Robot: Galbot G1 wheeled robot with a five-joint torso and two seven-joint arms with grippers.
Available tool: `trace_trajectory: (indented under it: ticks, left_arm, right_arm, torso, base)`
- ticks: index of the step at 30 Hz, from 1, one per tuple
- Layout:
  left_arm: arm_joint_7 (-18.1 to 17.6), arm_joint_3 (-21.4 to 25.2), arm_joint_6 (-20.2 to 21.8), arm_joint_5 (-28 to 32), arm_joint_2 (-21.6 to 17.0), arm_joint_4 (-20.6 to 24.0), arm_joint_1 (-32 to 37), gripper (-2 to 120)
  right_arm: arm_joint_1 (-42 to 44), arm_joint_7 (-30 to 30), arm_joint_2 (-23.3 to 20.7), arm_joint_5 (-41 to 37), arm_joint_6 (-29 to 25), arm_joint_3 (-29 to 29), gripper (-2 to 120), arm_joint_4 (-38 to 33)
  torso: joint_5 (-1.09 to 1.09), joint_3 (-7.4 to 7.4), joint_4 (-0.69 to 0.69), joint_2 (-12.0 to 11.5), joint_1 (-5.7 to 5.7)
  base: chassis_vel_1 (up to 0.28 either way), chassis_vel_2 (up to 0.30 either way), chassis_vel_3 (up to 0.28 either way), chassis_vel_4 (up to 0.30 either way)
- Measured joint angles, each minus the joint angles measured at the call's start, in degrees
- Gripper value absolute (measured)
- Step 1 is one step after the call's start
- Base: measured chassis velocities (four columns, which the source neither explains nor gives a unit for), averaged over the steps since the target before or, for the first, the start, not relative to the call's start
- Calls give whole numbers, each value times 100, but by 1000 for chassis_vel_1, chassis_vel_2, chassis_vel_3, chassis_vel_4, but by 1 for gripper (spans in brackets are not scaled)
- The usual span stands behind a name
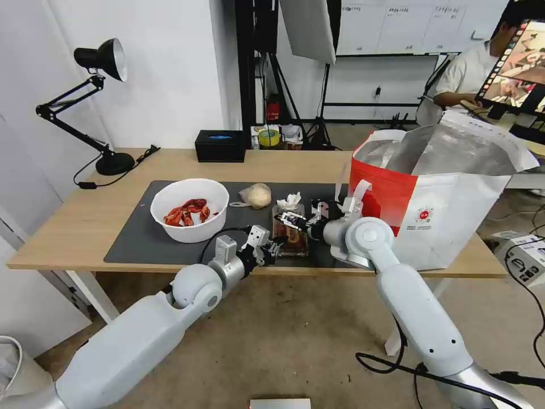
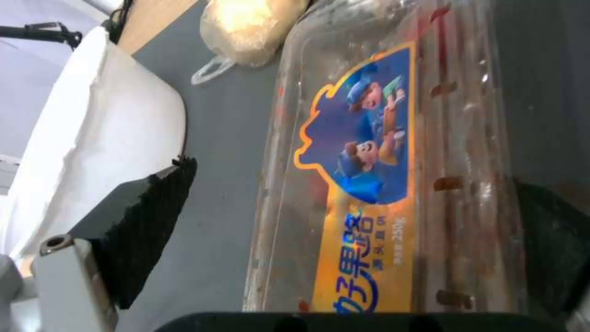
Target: Pick up the trash from the table and place it into the takeout bag.
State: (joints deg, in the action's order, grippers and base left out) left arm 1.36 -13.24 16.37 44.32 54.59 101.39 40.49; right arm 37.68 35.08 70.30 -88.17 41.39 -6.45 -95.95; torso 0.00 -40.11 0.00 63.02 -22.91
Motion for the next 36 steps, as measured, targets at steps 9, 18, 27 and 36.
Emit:
trace_trajectory:
  ticks: [9,18,27,36]
  left_arm:
    - [-20,10,-59,2,12,47,37,0]
    - [-39,16,-79,-28,37,123,166,0]
    - [-41,135,-114,-34,-22,170,207,0]
    - [-44,628,-150,27,-321,492,613,0]
  right_arm:
    - [-31,236,12,-196,-2,41,84,102]
    - [-70,363,-20,-302,-4,16,49,238]
    - [-5,329,-49,-309,-11,-41,16,286]
    - [-14,86,-15,-216,-14,-96,0,260]
  torso:
    - [-1,1,-1,1,0]
    - [0,0,-1,0,1]
    - [1,1,0,0,0]
    - [0,-1,0,-1,-1]
  base:
    - [0,0,0,0]
    - [0,0,0,0]
    - [0,0,0,0]
    - [0,0,0,0]
